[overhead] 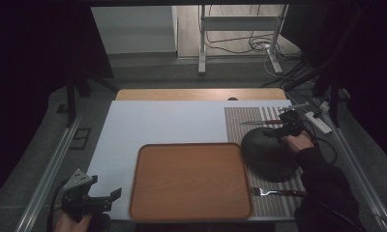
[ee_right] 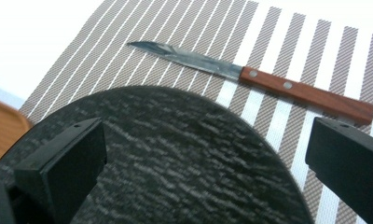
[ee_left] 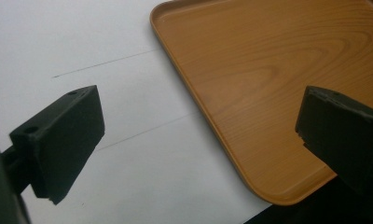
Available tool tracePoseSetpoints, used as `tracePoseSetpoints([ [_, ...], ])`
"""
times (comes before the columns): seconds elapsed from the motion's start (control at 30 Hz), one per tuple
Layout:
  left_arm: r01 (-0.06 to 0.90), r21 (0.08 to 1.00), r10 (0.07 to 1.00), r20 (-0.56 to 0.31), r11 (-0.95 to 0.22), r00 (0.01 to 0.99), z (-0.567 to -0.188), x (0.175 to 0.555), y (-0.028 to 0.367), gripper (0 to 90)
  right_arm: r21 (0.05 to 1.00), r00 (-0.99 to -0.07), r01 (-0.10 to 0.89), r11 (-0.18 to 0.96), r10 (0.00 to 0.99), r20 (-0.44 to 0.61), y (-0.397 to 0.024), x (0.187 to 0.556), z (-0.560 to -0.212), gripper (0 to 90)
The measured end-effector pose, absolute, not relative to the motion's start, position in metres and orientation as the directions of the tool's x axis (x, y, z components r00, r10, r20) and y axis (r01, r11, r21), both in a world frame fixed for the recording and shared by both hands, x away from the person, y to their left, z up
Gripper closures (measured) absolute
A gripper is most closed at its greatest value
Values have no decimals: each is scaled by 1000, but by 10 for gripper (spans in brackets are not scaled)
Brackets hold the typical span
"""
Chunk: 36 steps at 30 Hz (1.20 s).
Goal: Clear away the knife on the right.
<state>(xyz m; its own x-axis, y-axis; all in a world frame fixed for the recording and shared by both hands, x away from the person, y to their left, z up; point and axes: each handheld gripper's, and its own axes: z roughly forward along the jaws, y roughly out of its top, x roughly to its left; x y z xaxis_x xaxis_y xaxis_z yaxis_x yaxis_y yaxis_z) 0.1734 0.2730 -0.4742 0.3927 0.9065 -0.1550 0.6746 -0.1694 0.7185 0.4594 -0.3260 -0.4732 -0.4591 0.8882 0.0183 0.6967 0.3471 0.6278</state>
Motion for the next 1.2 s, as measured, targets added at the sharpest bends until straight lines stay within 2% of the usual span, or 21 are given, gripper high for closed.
tracePoseSetpoints([
  [0.43,676,717,907,-158,-167,391,-474,174,273,20,624,-408,720,304,913,26,-330,483,-473,0],
  [0.67,677,717,907,-159,-165,390,-474,174,273,20,625,-370,721,298,929,-16,-335,499,-474,0],
  [1.07,679,717,906,-168,-158,388,-475,174,274,20,600,-338,749,282,941,-20,-345,522,-481,0],
  [1.17,679,717,906,-168,-158,388,-475,174,274,20,601,-335,748,282,942,-26,-345,524,-481,53],
  [1.2,679,717,906,-168,-158,388,-475,174,274,20,603,-336,745,286,941,-33,-347,527,-480,167],
])
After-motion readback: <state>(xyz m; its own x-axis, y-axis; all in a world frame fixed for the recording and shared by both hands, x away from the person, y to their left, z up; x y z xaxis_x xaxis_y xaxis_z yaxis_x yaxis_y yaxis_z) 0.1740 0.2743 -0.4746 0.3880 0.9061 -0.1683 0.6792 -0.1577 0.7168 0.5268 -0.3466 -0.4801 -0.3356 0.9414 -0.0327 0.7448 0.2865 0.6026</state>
